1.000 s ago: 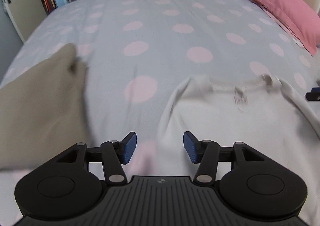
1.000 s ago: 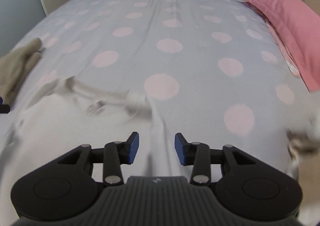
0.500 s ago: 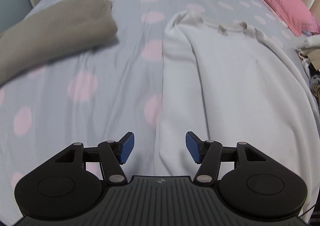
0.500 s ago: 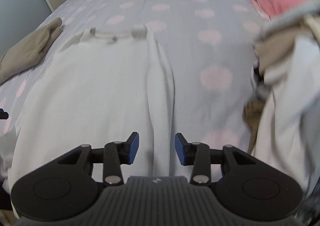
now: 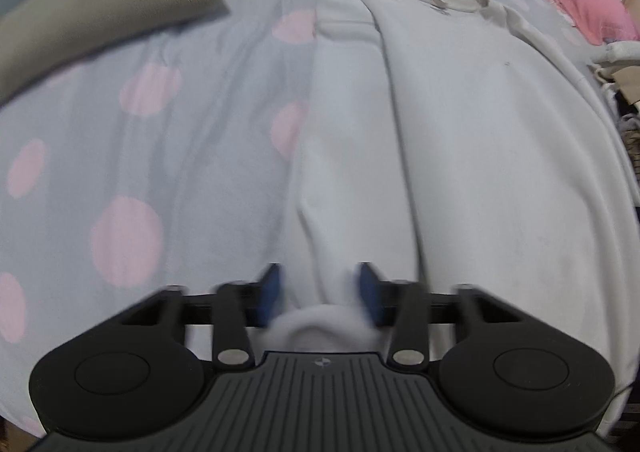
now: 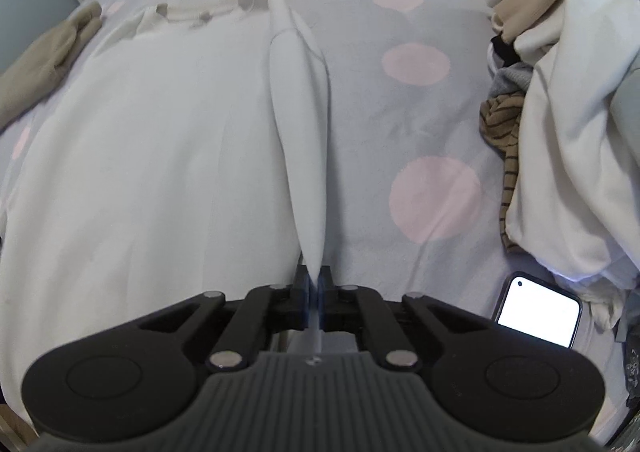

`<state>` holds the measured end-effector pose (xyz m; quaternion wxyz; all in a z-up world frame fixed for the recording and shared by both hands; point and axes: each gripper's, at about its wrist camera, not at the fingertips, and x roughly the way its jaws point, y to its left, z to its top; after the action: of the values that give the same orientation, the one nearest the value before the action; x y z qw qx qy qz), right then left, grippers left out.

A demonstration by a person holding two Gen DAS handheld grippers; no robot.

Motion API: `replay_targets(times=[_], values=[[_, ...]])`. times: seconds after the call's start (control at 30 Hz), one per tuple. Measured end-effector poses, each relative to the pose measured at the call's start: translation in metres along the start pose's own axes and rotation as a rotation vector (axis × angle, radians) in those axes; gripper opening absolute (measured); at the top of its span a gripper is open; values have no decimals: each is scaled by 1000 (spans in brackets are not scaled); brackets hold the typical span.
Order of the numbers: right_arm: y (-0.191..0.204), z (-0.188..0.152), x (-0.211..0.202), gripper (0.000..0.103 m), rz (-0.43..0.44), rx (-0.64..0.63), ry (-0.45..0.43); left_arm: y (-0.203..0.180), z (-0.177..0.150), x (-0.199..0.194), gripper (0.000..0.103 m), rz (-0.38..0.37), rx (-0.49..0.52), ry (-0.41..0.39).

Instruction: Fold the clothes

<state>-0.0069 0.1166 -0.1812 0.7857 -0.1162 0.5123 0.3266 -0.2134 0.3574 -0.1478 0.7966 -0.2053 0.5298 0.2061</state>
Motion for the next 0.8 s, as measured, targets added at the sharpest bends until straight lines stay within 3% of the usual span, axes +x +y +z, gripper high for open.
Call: replay_targets(times=[0.07,0.2,0.33,0.53,0.8], values=[[0,3,-8,3,2,0,-24,-5,3,-2,16,13,15,-6],[-1,20,-25,3,-1,7,-49,-10,7,-4,11,33,16,-9],[0,49,-43,3,-61,-38,-66,-7,7,-5,11,30,-3,-9],[-11,104,-60,3,-237,-97,-93,3,6,-3,10,29,-44,-1],[-82,152,-38,3,-550,-25,-104,11,11,-1,10,38,-87,13]])
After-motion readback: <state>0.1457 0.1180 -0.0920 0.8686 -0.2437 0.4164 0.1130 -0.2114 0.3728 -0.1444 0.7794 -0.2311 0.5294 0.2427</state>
